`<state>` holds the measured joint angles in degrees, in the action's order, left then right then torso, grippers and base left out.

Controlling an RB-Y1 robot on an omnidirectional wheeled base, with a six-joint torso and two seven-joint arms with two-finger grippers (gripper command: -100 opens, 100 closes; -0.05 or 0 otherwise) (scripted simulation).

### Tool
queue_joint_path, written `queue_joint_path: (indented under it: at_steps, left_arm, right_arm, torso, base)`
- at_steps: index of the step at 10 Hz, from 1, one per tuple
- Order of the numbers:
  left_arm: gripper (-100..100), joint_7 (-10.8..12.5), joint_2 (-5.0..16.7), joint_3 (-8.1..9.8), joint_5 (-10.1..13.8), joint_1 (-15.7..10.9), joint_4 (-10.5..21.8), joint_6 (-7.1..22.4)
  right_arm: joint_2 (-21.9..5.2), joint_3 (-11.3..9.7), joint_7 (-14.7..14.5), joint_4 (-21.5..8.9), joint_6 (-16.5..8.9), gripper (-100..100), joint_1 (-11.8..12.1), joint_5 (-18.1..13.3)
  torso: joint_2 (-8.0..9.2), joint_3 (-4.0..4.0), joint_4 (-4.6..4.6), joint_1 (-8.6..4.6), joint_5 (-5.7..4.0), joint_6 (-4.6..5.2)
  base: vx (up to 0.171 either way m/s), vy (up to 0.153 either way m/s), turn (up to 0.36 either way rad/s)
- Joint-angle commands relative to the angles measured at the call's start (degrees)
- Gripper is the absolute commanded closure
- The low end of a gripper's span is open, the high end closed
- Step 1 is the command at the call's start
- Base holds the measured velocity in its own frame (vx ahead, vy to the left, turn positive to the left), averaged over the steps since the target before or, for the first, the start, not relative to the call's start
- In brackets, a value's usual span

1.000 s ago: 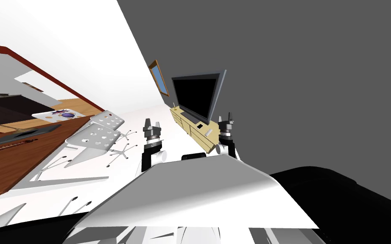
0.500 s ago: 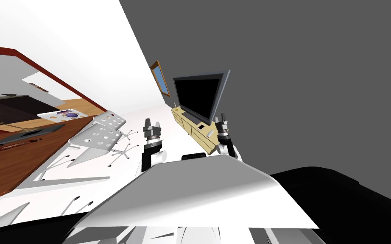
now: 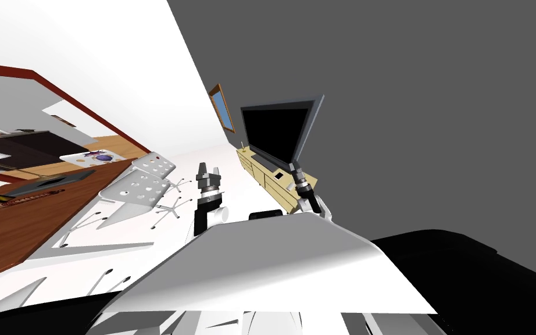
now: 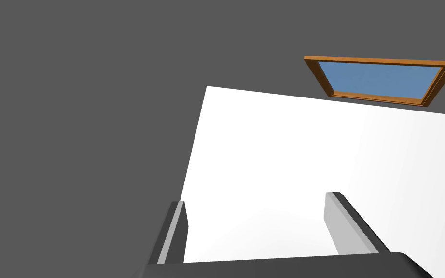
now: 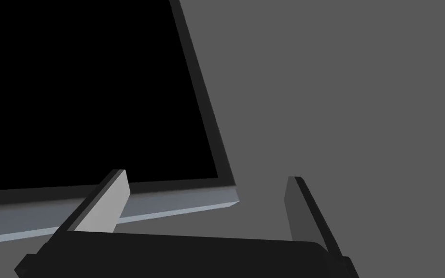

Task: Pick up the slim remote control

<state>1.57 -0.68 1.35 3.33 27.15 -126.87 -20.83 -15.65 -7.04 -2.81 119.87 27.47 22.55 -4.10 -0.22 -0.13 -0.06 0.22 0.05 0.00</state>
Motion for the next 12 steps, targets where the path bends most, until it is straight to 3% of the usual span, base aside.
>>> queue_joint_path:
  at_steps: [1,4,7,8,9,10,11,12]
  left_arm:
    - [0,0.00,0.00,0.00,0.00,0.00,0.00,0.00]
    - [0,0.00,0.00,0.00,0.00,0.00,0.00,0.00]
    - [0,0.00,0.00,0.00,0.00,0.00,0.00,0.00]
    - [0,0.00,0.00,0.00,0.00,0.00,0.00,0.00]
    - [0,0.00,0.00,0.00,0.00,0.00,0.00,0.00]
    - [0,0.00,0.00,0.00,0.00,0.00,0.00,0.00]
    - [0,0.00,0.00,0.00,0.00,0.00,0.00,0.00]
    - [0,0.00,0.00,0.00,0.00,0.00,0.00,0.00]
  right_arm:
    - [-2.86,-1.31,-2.13,-2.51,0.64,-100,-1.28,-1.98]
    - [-7.72,-2.71,-4.24,-4.60,0.86,-100,-2.42,-3.92]
    - [-12.92,-5.86,-8.86,-9.20,1.32,-100,-4.85,-8.10]
    - [-14.50,-5.86,-8.86,-9.22,1.32,-100,-4.85,-8.10]
    - [-16.17,-7.61,-11.35,-11.70,1.56,-100,-6.12,-10.30]
    - [-18.18,-7.61,-11.35,-11.70,1.56,-100,-6.12,-10.30]
    - [-20.18,-9.46,-13.67,-13.34,1.79,-100,-7.41,-12.53]
    - [-21.69,-9.46,-13.95,-14.28,1.79,-100,-7.41,-12.53]
  torso:
    - [0.00,0.00,0.00,0.00,0.00,0.00]
    - [0.00,0.00,0.00,0.02,0.00,-0.01]
    - [-0.06,-0.03,-0.01,-0.01,0.00,0.00]
    - [-0.06,-0.03,-0.01,0.06,0.01,-0.01]
    - [-0.02,-0.01,0.00,0.00,0.01,0.01]
    - [-0.05,-0.02,-0.01,0.02,0.00,0.00]
    - [-0.03,-0.02,0.00,-0.02,0.00,0.01]
    - [-0.07,-0.04,-0.01,0.04,0.00,-0.01]
  base:
    - [0.057,0.067,0.038]
    - [0.054,0.062,0.026]
    - [0.072,0.068,0.032]
    - [0.056,0.061,0.017]
    - [0.072,0.064,0.036]
    - [0.067,0.057,0.017]
    - [0.077,0.071,0.034]
    - [0.065,0.064,0.024]
